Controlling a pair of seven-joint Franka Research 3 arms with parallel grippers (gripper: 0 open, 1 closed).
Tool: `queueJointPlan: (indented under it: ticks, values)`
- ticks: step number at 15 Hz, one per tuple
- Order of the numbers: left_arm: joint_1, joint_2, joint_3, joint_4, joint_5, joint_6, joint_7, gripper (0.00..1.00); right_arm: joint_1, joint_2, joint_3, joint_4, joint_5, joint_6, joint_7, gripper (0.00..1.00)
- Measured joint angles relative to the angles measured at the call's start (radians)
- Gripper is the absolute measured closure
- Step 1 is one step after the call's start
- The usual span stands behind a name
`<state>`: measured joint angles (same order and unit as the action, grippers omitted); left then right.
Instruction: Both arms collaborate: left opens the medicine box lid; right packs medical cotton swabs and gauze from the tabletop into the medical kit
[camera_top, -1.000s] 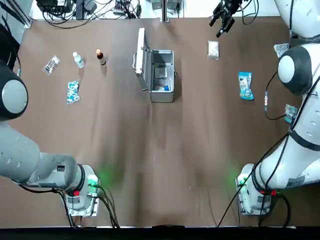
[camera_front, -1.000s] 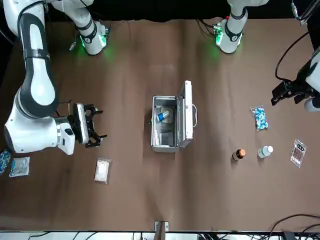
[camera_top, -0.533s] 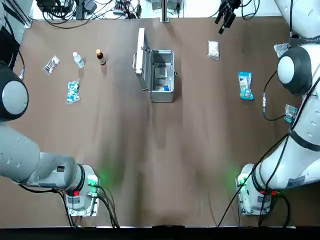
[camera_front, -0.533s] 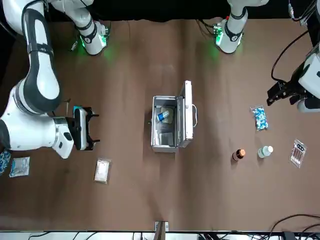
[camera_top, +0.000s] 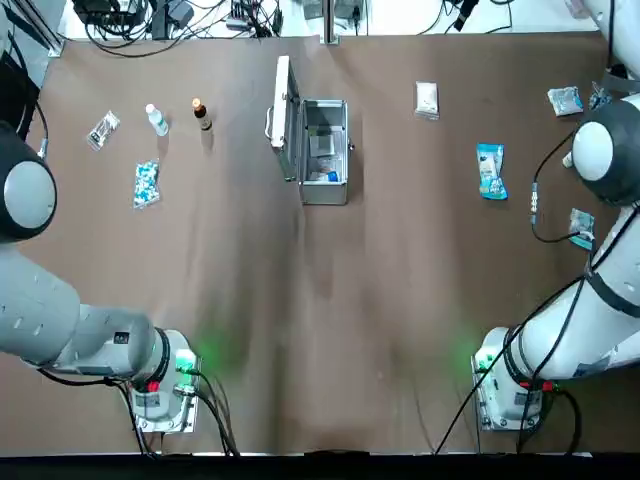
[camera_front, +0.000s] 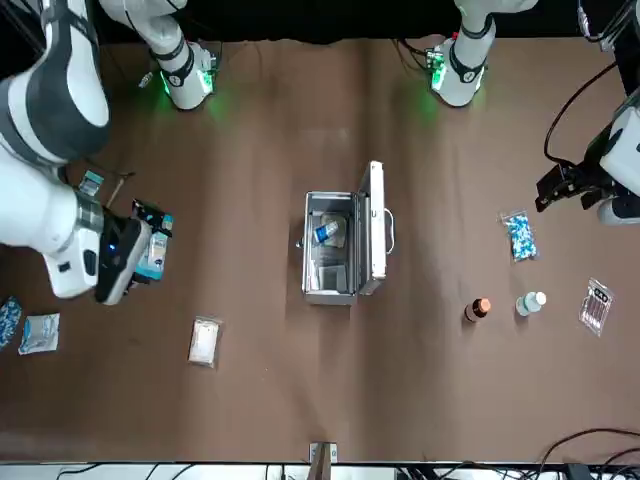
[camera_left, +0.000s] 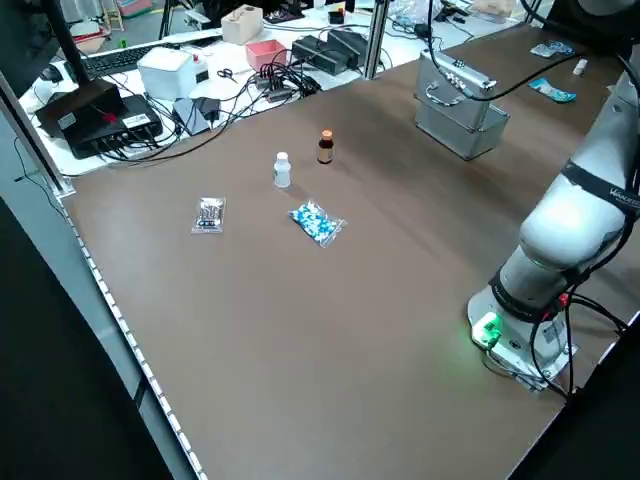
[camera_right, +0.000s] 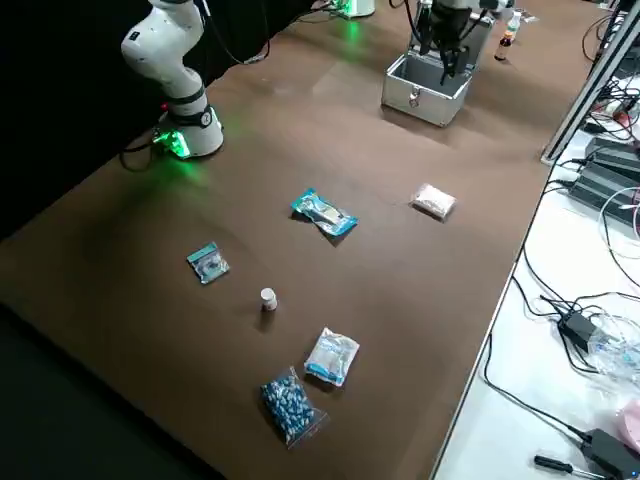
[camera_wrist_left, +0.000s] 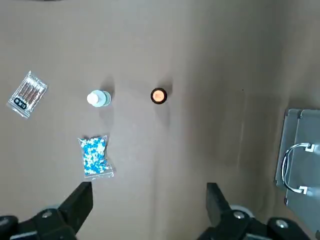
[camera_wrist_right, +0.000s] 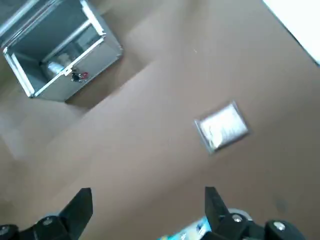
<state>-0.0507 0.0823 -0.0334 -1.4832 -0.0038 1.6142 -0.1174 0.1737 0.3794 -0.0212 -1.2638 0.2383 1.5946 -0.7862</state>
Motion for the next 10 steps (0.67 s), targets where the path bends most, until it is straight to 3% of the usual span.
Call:
queueJointPlan:
  ticks: [4, 10]
  values:
    - [0.0, 0.0, 0.0, 0.0, 0.0, 0.0, 0.0, 0.0, -0.001, -0.086, -0.002, -0.004, -0.12, -0.101, 0.396, 0.01]
    - [0.0, 0.0, 0.001, 0.0, 0.0, -0.001, 0.0, 0.0, -0.052, -0.121, -0.017, -0.006, -0.171, -0.159, 0.6, 0.01]
